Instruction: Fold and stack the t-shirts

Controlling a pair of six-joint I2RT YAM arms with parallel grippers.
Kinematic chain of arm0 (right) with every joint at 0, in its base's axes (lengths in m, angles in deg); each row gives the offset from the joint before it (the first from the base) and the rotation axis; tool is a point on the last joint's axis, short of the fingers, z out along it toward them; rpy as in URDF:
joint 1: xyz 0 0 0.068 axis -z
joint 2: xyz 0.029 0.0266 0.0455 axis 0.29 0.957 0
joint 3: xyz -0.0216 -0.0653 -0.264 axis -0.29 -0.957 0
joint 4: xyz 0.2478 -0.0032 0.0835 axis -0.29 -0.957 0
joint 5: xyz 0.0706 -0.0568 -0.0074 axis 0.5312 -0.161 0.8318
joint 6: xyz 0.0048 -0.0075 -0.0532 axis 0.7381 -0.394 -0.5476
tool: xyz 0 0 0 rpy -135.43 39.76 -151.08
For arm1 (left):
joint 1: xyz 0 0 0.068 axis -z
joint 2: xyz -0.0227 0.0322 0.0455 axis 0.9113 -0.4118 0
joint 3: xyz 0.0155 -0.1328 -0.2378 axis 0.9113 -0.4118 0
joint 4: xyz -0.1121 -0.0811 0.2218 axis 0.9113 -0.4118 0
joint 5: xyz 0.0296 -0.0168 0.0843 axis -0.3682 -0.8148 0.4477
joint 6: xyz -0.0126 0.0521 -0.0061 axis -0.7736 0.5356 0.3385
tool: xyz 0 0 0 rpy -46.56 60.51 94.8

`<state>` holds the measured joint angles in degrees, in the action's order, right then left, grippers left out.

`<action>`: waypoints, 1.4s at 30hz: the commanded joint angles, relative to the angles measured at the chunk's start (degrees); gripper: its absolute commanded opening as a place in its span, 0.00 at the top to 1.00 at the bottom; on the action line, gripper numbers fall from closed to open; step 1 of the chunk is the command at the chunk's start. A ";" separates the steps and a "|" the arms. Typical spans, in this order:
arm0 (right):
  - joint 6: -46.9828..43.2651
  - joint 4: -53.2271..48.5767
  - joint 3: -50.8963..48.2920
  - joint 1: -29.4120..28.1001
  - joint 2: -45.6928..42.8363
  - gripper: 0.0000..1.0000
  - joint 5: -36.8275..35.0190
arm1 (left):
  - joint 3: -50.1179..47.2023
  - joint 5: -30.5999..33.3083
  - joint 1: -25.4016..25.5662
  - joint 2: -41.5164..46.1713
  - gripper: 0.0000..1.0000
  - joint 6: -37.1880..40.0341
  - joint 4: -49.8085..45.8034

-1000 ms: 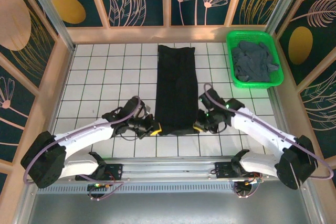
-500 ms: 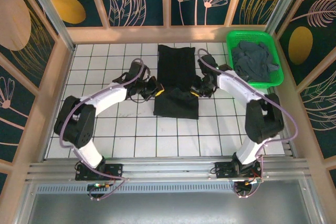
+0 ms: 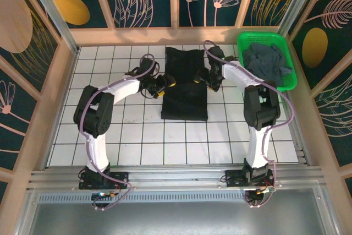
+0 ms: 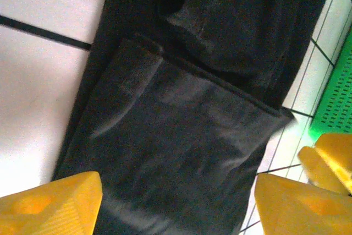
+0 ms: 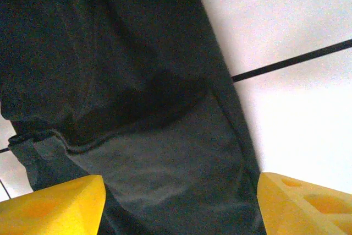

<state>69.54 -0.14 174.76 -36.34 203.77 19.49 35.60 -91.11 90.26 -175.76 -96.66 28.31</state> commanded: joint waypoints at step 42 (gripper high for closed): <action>18.67 16.47 -39.33 -3.77 -22.22 1.00 7.22 | -29.26 -3.27 4.43 12.43 1.00 -17.19 16.42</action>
<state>89.39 18.89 134.58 -39.56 184.16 28.39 7.36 -95.37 94.48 -166.99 -115.75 46.87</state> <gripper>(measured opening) 0.057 0.070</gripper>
